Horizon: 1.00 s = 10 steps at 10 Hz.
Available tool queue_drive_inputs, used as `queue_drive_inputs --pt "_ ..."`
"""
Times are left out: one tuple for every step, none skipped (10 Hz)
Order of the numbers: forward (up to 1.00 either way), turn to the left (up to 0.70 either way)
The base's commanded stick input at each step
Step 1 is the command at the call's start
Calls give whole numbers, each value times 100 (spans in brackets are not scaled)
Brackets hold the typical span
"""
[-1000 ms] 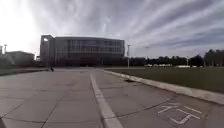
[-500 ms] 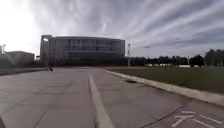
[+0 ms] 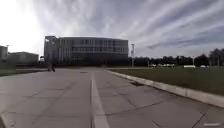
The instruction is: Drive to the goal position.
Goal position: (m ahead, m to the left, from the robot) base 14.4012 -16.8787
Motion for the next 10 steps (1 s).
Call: queue_drive_inputs --pt "70 0" --pt "70 0" --pt "70 0" --pt "70 0" --pt "70 0" --pt "70 0" --pt "70 0" --pt "70 0" --pt "70 31" --pt "70 35"
